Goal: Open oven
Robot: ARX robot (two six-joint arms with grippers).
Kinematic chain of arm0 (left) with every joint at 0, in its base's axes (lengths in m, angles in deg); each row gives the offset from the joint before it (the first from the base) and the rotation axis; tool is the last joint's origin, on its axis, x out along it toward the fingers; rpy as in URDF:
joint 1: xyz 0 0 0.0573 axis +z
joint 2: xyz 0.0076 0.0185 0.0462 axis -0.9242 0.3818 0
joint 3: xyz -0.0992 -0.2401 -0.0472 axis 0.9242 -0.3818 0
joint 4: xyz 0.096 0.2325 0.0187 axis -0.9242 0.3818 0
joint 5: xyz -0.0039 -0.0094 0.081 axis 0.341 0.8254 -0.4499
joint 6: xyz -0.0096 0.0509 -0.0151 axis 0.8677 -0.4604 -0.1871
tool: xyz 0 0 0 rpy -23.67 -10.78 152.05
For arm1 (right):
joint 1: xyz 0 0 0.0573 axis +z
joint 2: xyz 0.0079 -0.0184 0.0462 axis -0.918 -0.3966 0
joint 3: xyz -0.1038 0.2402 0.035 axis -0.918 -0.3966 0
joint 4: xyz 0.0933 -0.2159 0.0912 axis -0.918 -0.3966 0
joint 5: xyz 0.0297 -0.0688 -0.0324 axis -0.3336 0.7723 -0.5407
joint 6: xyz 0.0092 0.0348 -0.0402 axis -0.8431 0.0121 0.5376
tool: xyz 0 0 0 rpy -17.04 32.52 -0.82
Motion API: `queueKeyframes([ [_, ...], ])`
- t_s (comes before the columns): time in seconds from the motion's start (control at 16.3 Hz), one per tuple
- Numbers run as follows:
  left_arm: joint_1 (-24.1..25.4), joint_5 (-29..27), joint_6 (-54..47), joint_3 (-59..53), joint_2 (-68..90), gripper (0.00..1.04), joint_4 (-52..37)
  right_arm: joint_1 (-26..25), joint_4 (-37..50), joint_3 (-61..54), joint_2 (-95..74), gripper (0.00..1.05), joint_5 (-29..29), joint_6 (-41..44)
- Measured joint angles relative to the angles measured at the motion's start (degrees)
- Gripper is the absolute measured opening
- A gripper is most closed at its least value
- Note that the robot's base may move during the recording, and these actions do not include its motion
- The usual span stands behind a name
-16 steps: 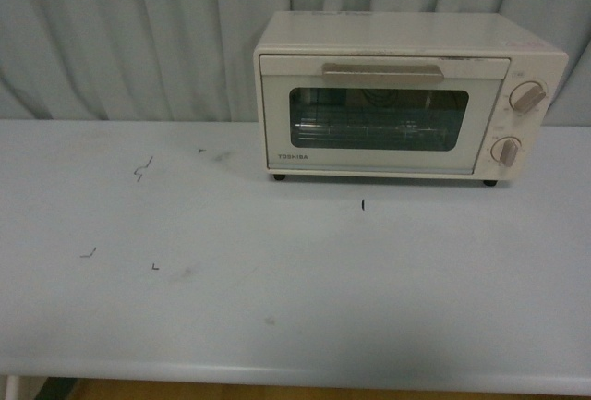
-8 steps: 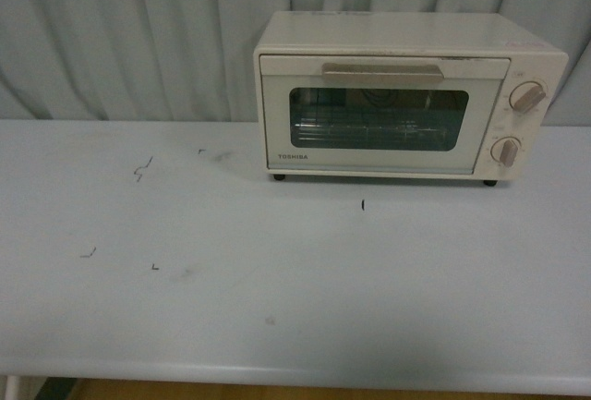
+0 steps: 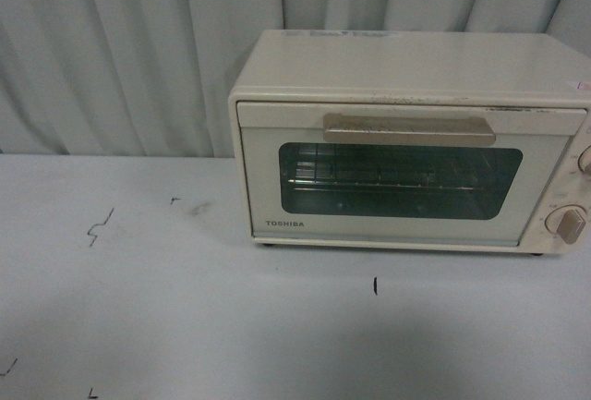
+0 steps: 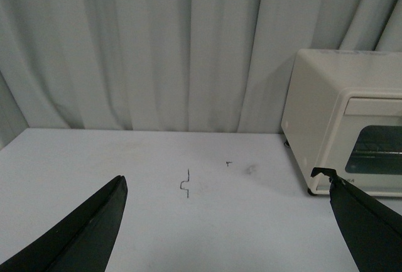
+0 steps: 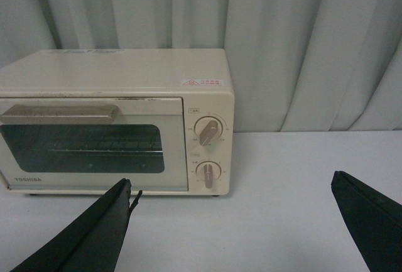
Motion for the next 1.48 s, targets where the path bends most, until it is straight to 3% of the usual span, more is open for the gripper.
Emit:
queueKeyframes([
  [0.92, 0.00, 0.02, 0.04, 0.02, 0.07, 0.98, 0.15, 0.00, 0.26, 0.00, 0.07, 0.98, 0.00, 0.00],
  [0.98, -0.17, 0.52, 1.73, 6.16, 7.32, 0.98, 15.61, 0.00, 0.24, 0.00, 0.07, 0.98, 0.00, 0.00],
  [1.05, -0.76, 0.15, 3.87, 12.35, 16.74, 0.98, 24.68, 0.00, 0.31, 0.00, 0.07, 0.98, -0.02, 0.00],
  [1.17, -3.69, 0.46, 8.72, 17.97, 20.74, 0.98, 30.32, -0.02, 0.22, 0.00, 0.04, 0.98, 0.02, 0.00],
  [1.48, -14.51, 0.02, 25.40, 21.88, 44.61, 0.98, 6.67, 0.00, 0.24, 0.00, 0.07, 0.98, 0.00, 0.00],
])
